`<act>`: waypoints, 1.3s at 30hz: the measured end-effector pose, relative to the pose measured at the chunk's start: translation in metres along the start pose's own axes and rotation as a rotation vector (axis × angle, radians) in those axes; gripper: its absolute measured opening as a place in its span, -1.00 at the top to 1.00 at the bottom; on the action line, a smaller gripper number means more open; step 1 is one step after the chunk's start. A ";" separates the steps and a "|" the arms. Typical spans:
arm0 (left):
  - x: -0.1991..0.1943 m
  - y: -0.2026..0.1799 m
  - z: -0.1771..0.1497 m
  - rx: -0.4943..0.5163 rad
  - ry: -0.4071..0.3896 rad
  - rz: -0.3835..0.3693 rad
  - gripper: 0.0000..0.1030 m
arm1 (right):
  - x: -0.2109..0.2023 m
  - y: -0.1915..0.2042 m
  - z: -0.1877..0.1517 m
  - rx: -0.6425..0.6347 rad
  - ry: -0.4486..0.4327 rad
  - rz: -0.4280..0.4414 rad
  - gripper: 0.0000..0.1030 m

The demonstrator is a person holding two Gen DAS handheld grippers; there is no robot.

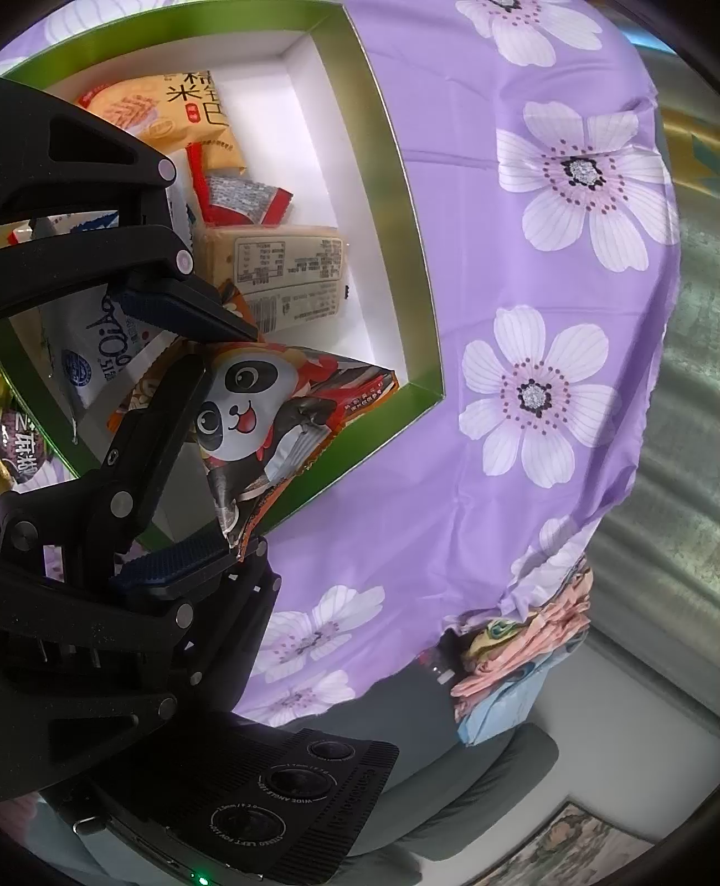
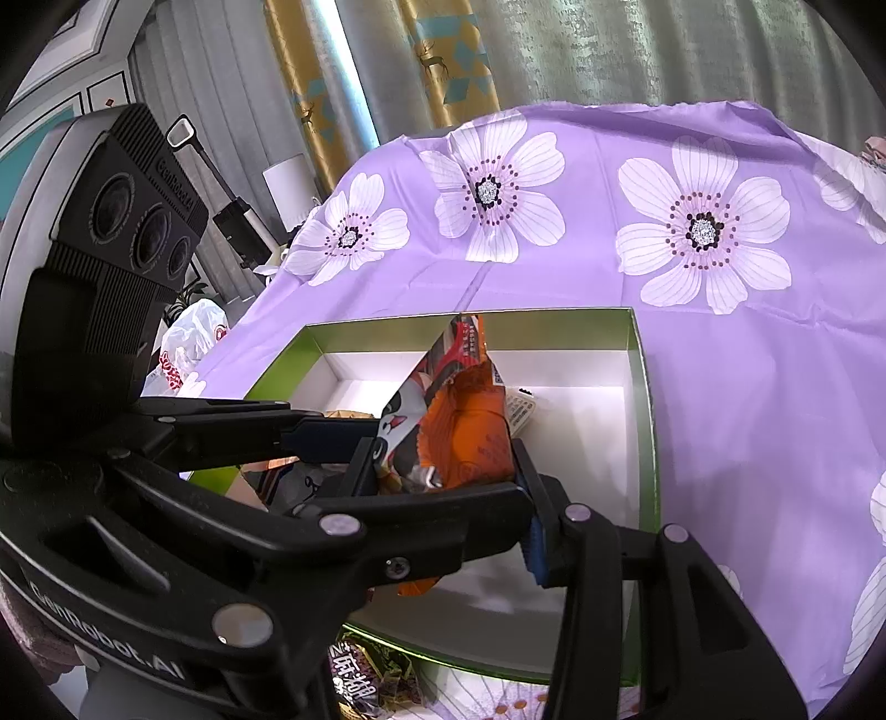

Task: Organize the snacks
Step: 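Lower the orange panda bag into the green box, then open both grippers to release the panda bag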

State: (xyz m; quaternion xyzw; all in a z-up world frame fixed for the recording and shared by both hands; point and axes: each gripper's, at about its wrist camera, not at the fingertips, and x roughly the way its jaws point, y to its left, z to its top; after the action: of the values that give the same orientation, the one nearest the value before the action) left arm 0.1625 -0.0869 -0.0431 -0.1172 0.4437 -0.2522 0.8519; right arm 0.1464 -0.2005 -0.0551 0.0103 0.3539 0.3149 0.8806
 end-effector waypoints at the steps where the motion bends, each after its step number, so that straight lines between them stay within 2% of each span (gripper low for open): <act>1: 0.000 0.000 0.000 0.000 0.000 -0.001 -0.30 | 0.000 0.000 0.000 -0.001 0.000 0.000 0.11; 11: 0.001 0.000 0.000 -0.002 0.008 0.006 -0.30 | 0.000 0.000 0.000 0.003 0.008 -0.001 0.09; 31: 0.001 0.002 0.002 -0.020 0.019 0.071 -0.31 | 0.000 0.000 -0.001 0.004 0.011 -0.006 0.02; 39: -0.002 0.000 0.002 -0.019 0.014 0.116 -0.54 | -0.005 -0.001 -0.003 0.019 0.013 -0.028 -0.12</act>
State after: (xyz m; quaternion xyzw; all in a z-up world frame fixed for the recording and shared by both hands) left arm 0.1636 -0.0856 -0.0408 -0.0977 0.4582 -0.1990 0.8608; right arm 0.1423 -0.2042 -0.0548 0.0117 0.3625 0.2992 0.8826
